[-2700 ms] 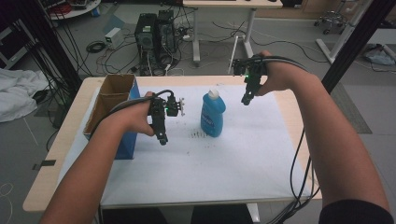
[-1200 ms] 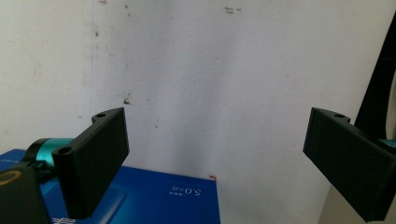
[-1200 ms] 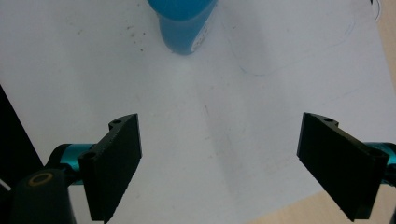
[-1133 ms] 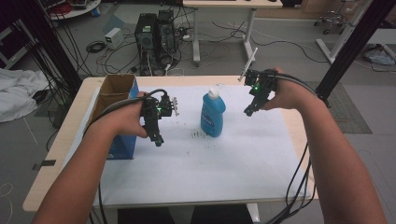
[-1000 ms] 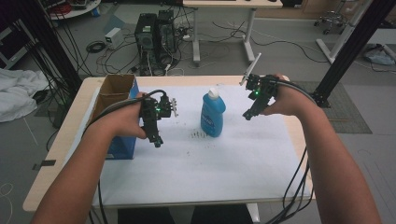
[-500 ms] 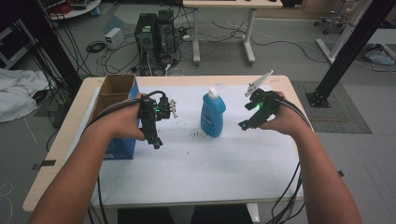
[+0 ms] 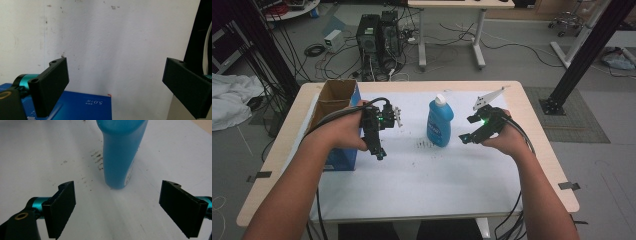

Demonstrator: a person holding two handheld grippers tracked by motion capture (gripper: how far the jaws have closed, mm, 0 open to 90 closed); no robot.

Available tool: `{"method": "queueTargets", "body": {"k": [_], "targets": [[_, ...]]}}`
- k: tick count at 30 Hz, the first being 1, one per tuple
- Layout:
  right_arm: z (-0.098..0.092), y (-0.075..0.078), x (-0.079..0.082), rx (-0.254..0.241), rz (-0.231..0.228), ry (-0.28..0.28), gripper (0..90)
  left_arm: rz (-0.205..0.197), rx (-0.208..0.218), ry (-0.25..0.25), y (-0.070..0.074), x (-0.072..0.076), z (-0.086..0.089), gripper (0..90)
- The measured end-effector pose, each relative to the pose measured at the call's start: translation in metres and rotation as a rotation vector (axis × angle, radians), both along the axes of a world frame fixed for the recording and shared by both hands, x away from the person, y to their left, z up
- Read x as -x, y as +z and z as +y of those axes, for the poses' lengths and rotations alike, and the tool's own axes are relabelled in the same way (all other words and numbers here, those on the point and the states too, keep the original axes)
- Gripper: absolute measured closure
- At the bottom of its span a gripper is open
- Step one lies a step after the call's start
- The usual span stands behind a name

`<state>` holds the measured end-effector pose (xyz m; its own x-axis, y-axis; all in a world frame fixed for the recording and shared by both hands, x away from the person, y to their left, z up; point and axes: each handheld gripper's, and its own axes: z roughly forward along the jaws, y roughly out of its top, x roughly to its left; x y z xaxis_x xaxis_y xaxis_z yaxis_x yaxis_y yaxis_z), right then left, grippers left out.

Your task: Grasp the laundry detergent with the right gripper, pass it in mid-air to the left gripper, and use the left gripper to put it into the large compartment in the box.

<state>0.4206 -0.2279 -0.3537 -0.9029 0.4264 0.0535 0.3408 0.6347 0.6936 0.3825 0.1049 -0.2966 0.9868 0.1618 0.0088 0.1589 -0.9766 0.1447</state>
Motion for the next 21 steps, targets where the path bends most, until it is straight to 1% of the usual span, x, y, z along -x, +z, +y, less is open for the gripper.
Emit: {"method": "queueTargets", "body": {"k": [5, 8, 12, 16, 21], "targets": [[0.013, -0.009, -0.001, -0.017, -0.007, 0.0, 13.0, -0.002, 0.0, 0.002, 0.0, 0.001, 0.0, 6.9], [0.017, -0.012, -0.002, -0.018, -0.008, -0.008, 13.0, -0.005, 0.001, -0.001, 0.0, 0.001, 0.001, 6.9], [0.024, -0.017, -0.005, -0.024, -0.014, -0.043, 13.0, -0.006, 0.001, 0.003, 0.0, 0.002, 0.003, 6.9], [0.029, -0.022, -0.007, -0.039, -0.012, -0.066, 13.0, -0.005, 0.004, 0.003, 0.0, 0.003, 0.004, 6.9], [0.037, -0.027, -0.009, -0.029, -0.01, -0.086, 13.0, -0.006, 0.004, 0.004, 0.0, 0.003, 0.005, 6.9]]}}
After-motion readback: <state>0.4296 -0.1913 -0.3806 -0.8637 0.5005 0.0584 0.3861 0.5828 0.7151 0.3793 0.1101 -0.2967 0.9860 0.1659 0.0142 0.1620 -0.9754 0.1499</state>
